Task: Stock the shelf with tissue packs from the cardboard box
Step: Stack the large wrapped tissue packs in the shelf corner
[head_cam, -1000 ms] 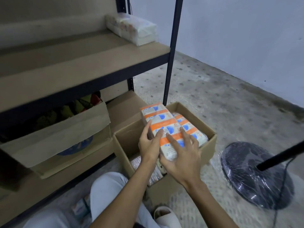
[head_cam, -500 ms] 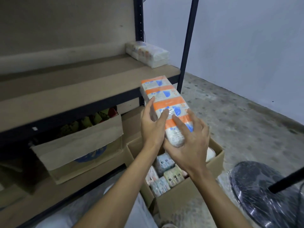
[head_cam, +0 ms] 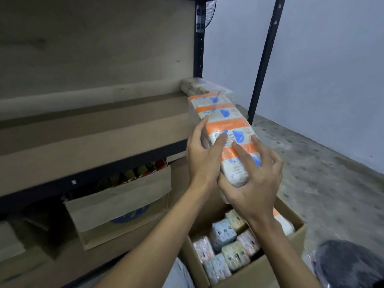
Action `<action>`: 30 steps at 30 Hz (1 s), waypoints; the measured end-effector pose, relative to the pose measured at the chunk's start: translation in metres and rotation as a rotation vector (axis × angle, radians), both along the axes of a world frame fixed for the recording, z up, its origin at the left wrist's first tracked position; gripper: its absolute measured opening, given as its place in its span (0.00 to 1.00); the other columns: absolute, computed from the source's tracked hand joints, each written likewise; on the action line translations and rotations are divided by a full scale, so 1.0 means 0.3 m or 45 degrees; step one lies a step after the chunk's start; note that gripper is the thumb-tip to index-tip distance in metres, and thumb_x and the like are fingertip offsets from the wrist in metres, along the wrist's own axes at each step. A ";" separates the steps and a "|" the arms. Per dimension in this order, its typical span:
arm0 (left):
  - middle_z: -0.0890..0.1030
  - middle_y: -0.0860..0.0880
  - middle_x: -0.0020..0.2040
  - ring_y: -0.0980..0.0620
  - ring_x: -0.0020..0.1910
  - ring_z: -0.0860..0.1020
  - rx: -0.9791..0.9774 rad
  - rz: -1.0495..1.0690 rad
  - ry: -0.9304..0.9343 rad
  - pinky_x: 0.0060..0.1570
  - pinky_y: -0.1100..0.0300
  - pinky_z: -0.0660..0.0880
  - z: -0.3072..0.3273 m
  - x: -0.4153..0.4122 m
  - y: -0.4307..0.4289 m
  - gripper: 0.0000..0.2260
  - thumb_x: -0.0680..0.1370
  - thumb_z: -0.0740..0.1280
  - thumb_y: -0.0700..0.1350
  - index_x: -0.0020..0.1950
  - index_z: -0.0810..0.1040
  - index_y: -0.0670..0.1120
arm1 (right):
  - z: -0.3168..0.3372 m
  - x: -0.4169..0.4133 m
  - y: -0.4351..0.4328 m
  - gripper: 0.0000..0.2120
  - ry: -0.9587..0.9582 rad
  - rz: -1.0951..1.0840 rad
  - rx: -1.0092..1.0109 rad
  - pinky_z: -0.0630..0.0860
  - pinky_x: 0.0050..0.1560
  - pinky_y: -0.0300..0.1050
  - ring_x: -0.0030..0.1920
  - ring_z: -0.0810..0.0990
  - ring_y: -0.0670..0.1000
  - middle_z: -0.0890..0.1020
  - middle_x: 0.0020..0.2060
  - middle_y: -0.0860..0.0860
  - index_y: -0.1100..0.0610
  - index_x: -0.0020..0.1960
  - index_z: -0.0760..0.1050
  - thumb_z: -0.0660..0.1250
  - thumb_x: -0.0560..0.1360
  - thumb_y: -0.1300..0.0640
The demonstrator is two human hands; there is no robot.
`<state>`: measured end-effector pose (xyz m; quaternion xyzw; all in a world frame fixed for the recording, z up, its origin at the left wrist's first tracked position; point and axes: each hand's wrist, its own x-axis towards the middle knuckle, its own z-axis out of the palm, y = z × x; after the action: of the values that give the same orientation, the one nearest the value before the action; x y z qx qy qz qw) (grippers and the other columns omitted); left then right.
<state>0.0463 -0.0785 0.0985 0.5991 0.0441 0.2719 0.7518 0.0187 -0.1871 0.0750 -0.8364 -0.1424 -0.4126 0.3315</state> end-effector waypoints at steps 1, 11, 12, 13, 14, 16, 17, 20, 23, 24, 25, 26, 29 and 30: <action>0.80 0.51 0.61 0.52 0.57 0.81 -0.003 0.009 -0.009 0.51 0.53 0.81 0.008 0.009 0.016 0.21 0.71 0.74 0.45 0.62 0.76 0.60 | 0.007 0.018 0.012 0.30 -0.001 0.012 0.004 0.67 0.60 0.54 0.63 0.68 0.59 0.73 0.68 0.53 0.48 0.62 0.78 0.70 0.62 0.40; 0.82 0.52 0.58 0.54 0.54 0.82 0.105 0.129 0.164 0.54 0.52 0.80 0.027 0.147 0.278 0.22 0.69 0.75 0.47 0.61 0.76 0.60 | 0.030 0.225 0.219 0.30 0.209 0.174 -0.084 0.70 0.59 0.56 0.65 0.67 0.57 0.71 0.68 0.50 0.43 0.64 0.76 0.65 0.64 0.34; 0.82 0.52 0.58 0.55 0.53 0.82 0.117 0.128 0.167 0.53 0.55 0.80 0.028 0.159 0.303 0.23 0.70 0.75 0.46 0.64 0.76 0.56 | 0.032 0.242 0.241 0.30 0.227 0.178 -0.091 0.70 0.58 0.56 0.65 0.67 0.56 0.71 0.69 0.49 0.43 0.63 0.76 0.64 0.64 0.32; 0.82 0.53 0.58 0.55 0.52 0.82 0.134 0.132 0.193 0.52 0.57 0.80 0.031 0.171 0.328 0.23 0.71 0.74 0.45 0.65 0.75 0.54 | 0.033 0.259 0.261 0.31 0.241 0.176 -0.099 0.71 0.58 0.57 0.65 0.67 0.56 0.71 0.69 0.49 0.43 0.63 0.76 0.63 0.64 0.31; 0.81 0.53 0.58 0.56 0.50 0.82 0.162 0.133 0.238 0.52 0.58 0.80 0.034 0.184 0.354 0.23 0.72 0.74 0.45 0.66 0.75 0.53 | 0.035 0.275 0.279 0.32 0.262 0.174 -0.110 0.70 0.58 0.56 0.65 0.66 0.56 0.71 0.69 0.48 0.42 0.63 0.76 0.61 0.64 0.29; 0.80 0.53 0.57 0.55 0.49 0.83 0.219 0.122 0.331 0.53 0.55 0.80 0.039 0.211 0.406 0.24 0.71 0.74 0.47 0.66 0.75 0.55 | 0.038 0.308 0.312 0.34 0.320 0.186 -0.125 0.67 0.59 0.56 0.66 0.65 0.55 0.69 0.70 0.47 0.42 0.64 0.75 0.58 0.64 0.27; 0.80 0.53 0.57 0.54 0.49 0.83 0.256 0.110 0.368 0.54 0.53 0.80 0.042 0.221 0.430 0.24 0.70 0.75 0.48 0.66 0.75 0.56 | 0.038 0.324 0.326 0.34 0.338 0.192 -0.137 0.67 0.59 0.56 0.67 0.64 0.54 0.69 0.71 0.46 0.42 0.64 0.75 0.57 0.64 0.27; 0.77 0.54 0.60 0.55 0.53 0.81 0.451 0.071 0.437 0.53 0.58 0.78 0.049 0.240 0.501 0.25 0.72 0.73 0.52 0.68 0.73 0.56 | 0.037 0.374 0.362 0.32 0.341 0.190 -0.203 0.67 0.59 0.58 0.67 0.63 0.53 0.67 0.72 0.45 0.40 0.64 0.74 0.59 0.65 0.27; 0.75 0.55 0.64 0.56 0.59 0.77 0.591 -0.042 0.496 0.60 0.59 0.73 0.055 0.268 0.556 0.24 0.76 0.68 0.55 0.71 0.69 0.58 | 0.035 0.420 0.398 0.31 0.350 0.172 -0.231 0.66 0.58 0.58 0.67 0.63 0.54 0.67 0.72 0.46 0.41 0.64 0.74 0.61 0.66 0.28; 0.74 0.55 0.67 0.55 0.62 0.75 0.633 -0.071 0.517 0.65 0.56 0.71 0.054 0.278 0.572 0.25 0.76 0.67 0.58 0.72 0.68 0.59 | 0.036 0.433 0.410 0.30 0.350 0.170 -0.233 0.66 0.58 0.59 0.68 0.63 0.54 0.67 0.72 0.47 0.41 0.64 0.74 0.62 0.66 0.29; 0.73 0.55 0.70 0.54 0.66 0.73 0.679 -0.093 0.536 0.69 0.54 0.68 0.052 0.287 0.586 0.26 0.76 0.65 0.61 0.73 0.66 0.61 | 0.037 0.445 0.420 0.30 0.348 0.173 -0.229 0.66 0.59 0.59 0.68 0.63 0.55 0.68 0.71 0.47 0.41 0.64 0.74 0.63 0.66 0.30; 0.71 0.55 0.72 0.54 0.68 0.71 0.727 -0.107 0.560 0.71 0.52 0.65 0.047 0.294 0.598 0.26 0.76 0.63 0.63 0.73 0.64 0.62 | 0.037 0.459 0.430 0.29 0.349 0.181 -0.224 0.66 0.60 0.60 0.68 0.63 0.55 0.68 0.71 0.47 0.41 0.64 0.74 0.64 0.66 0.31; 0.65 0.56 0.76 0.53 0.74 0.64 0.828 -0.107 0.585 0.74 0.51 0.60 0.024 0.307 0.632 0.24 0.79 0.55 0.63 0.76 0.57 0.63 | 0.040 0.501 0.457 0.29 0.365 0.183 -0.227 0.68 0.62 0.61 0.68 0.63 0.56 0.69 0.70 0.48 0.41 0.65 0.73 0.65 0.66 0.32; 0.63 0.55 0.76 0.52 0.75 0.63 0.872 -0.086 0.604 0.74 0.50 0.59 0.012 0.310 0.642 0.24 0.80 0.53 0.63 0.76 0.55 0.64 | 0.042 0.513 0.467 0.30 0.373 0.176 -0.237 0.68 0.62 0.61 0.69 0.63 0.56 0.69 0.70 0.48 0.41 0.65 0.73 0.65 0.66 0.31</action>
<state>0.1393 0.1140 0.1020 0.8617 0.1032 0.1007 0.4865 0.1727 -0.0470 0.0877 -0.9028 -0.1873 -0.2478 0.2975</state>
